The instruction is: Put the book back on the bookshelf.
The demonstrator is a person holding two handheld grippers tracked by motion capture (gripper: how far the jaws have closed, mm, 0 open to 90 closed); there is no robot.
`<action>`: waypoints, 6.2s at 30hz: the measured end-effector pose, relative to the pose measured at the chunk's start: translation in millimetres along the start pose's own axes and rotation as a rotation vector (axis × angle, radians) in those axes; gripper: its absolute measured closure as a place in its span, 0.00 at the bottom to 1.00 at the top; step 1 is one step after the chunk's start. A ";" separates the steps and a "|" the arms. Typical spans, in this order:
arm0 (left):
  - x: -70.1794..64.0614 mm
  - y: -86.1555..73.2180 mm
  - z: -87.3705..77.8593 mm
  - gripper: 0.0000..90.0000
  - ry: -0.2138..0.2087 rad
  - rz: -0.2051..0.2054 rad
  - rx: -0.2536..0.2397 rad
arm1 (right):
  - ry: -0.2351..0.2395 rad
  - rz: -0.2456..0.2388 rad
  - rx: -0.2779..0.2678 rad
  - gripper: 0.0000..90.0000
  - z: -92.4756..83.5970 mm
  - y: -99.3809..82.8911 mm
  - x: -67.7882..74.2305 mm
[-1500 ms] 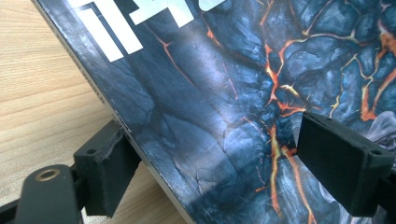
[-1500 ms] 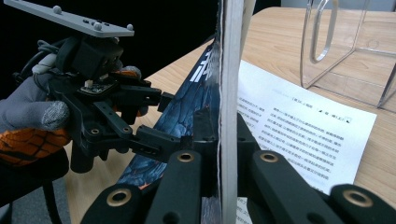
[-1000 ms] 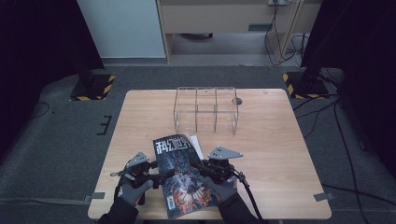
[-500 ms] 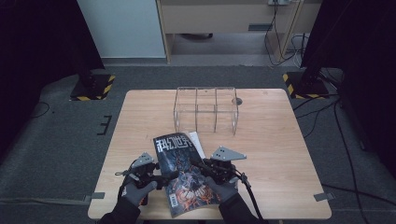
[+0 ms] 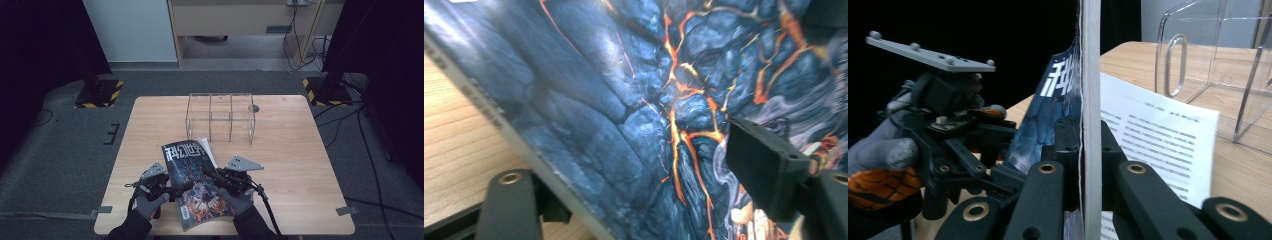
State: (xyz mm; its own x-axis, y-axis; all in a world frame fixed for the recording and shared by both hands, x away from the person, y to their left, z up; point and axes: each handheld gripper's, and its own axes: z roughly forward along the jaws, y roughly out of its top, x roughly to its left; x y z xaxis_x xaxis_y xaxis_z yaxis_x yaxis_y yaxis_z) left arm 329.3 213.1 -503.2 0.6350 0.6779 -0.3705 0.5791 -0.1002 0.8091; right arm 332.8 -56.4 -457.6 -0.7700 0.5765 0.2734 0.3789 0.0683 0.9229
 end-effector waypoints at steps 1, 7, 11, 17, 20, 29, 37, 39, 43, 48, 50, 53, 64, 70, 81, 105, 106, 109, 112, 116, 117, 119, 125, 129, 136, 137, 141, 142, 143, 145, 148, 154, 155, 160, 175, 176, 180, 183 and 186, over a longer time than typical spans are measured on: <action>0.0 0.0 0.0 0.31 0.000 0.000 0.000 | 0.000 0.000 0.000 0.95 0.0 0.0 0.0; -3.9 2.0 -1.8 0.32 -0.003 -0.009 0.002 | -0.009 -0.002 0.005 0.95 3.1 -3.0 -1.1; -6.9 3.0 -3.3 0.37 0.036 -0.006 -0.005 | -0.005 -0.004 -0.001 0.95 2.7 -3.0 -0.7; -13.0 4.1 -5.9 0.49 0.141 -0.012 -0.042 | -0.001 0.013 -0.022 0.95 2.9 -3.0 0.4; -13.9 4.8 -8.1 0.52 0.159 -0.032 -0.060 | -0.005 0.018 -0.026 0.95 4.2 -3.4 0.3; -23.8 8.5 -7.8 0.60 0.250 -0.022 -0.064 | -0.036 0.022 -0.018 0.95 11.0 -5.7 -2.3; -29.3 13.2 -11.5 0.71 0.272 -0.006 -0.067 | -0.062 0.015 -0.017 0.95 14.8 -6.5 -4.4; -31.4 15.0 -12.5 0.73 0.284 0.007 -0.067 | -0.068 0.014 -0.021 0.95 15.9 -6.2 -4.5; -35.5 20.6 -15.8 0.76 0.311 0.035 -0.077 | -0.071 0.009 -0.035 0.95 18.3 -2.9 -5.8; -40.3 31.1 -27.6 0.79 0.342 0.086 -0.127 | -0.077 -0.022 -0.071 0.95 22.4 6.9 -6.0; -42.9 32.2 -29.8 0.80 0.359 0.112 -0.138 | -0.091 -0.035 -0.074 0.94 25.3 10.0 -6.3; -46.3 31.5 -28.9 0.81 0.383 0.153 -0.120 | -0.103 -0.055 -0.035 0.92 30.9 11.4 -8.1; -56.2 38.3 -27.4 0.83 0.403 0.207 -0.122 | -0.126 -0.089 0.023 0.91 32.2 15.0 -15.6; -57.6 44.3 -32.3 0.84 0.426 0.228 -0.200 | -0.126 -0.122 -0.044 0.91 33.7 30.6 -13.7; -58.5 36.4 -31.3 0.85 0.412 0.238 -0.179 | -0.135 -0.104 0.002 0.72 31.2 24.9 -23.1; -58.5 34.0 -37.5 0.84 0.395 0.302 -0.222 | -0.120 -0.099 -0.076 0.80 31.5 36.6 -27.8; -58.8 33.0 -37.8 0.84 0.395 0.305 -0.224 | -0.120 -0.099 -0.076 0.80 31.5 36.6 -27.8; -60.2 30.4 -38.2 0.84 0.384 0.316 -0.220 | -0.119 -0.093 -0.053 0.72 28.3 37.7 -31.0; -60.4 30.6 -37.6 0.84 0.362 0.311 -0.227 | -0.105 -0.093 -0.049 0.82 26.5 37.1 -32.0; -56.4 33.3 -35.2 0.82 0.320 0.267 -0.248 | -0.076 -0.097 -0.065 0.94 22.8 35.4 -30.3; -55.1 34.6 -34.2 0.80 0.305 0.254 -0.254 | -0.066 -0.091 -0.077 0.95 21.4 33.4 -30.9; -53.7 36.1 -32.7 0.79 0.270 0.234 -0.265 | -0.064 -0.088 -0.080 0.95 20.8 33.0 -31.9; -54.5 39.4 -19.1 0.70 0.313 0.239 -0.255 | -0.035 -0.073 -0.097 0.95 15.2 29.5 -36.7; -52.1 41.3 -13.0 0.66 0.316 0.221 -0.252 | -0.031 -0.087 -0.093 0.95 15.1 29.8 -35.6; -44.9 45.1 -7.1 0.70 0.337 0.192 -0.247 | -0.034 -0.087 -0.087 0.95 16.7 29.3 -35.4; -44.0 45.5 -6.3 0.70 0.340 0.190 -0.245 | -0.034 -0.087 -0.087 0.95 16.7 29.3 -35.4; -41.9 47.9 -5.4 0.82 0.356 0.183 -0.233 | -0.043 -0.080 -0.082 0.95 18.4 29.3 -36.0; -41.7 48.7 -6.6 0.84 0.356 0.186 -0.226 | -0.048 -0.079 -0.083 0.95 18.7 29.2 -36.3; -41.6 49.7 -8.0 0.84 0.348 0.185 -0.220 | -0.048 -0.079 -0.083 0.95 18.7 29.2 -36.3; -43.1 51.3 -10.9 0.86 0.340 0.192 -0.218 | -0.065 -0.083 -0.084 0.95 20.7 30.4 -36.6; -50.4 54.0 -15.4 0.86 0.338 0.232 -0.248 | -0.081 -0.095 -0.094 0.95 22.8 33.9 -35.5; -54.9 50.0 -16.2 0.85 0.357 0.284 -0.246 | -0.108 -0.137 -0.129 0.94 25.2 44.0 -31.4; -54.2 48.6 -17.1 0.85 0.361 0.279 -0.256 | -0.112 -0.143 -0.121 0.93 25.2 43.1 -31.0; -58.9 47.0 -19.9 0.87 0.332 0.283 -0.261 | -0.117 -0.127 -0.121 0.77 18.7 41.0 -33.8; -63.8 48.4 -9.4 0.74 0.223 0.280 -0.300 | -0.040 -0.125 -0.081 0.92 8.6 41.2 -43.0; -65.0 49.1 -7.7 0.74 0.227 0.285 -0.299 | -0.034 -0.127 -0.082 0.92 8.0 40.9 -43.3; -68.1 50.9 -1.1 0.73 0.269 0.281 -0.306 | -0.020 -0.131 -0.086 0.93 5.3 39.8 -42.8; -67.9 51.3 0.5 0.75 0.298 0.261 -0.313 | -0.016 -0.126 -0.091 0.93 3.2 38.4 -42.9; -68.1 51.7 0.7 0.77 0.314 0.249 -0.314 | -0.019 -0.123 -0.093 0.93 3.7 38.3 -42.7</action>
State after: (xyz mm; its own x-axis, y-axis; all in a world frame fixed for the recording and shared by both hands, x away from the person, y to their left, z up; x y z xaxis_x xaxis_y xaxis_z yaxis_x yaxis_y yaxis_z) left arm 316.3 161.2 -436.5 0.5218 0.8524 -0.0327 0.2174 -0.0959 0.9714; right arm 382.1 -75.3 -434.9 -0.7978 0.5834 0.1524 0.2322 0.0640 0.9706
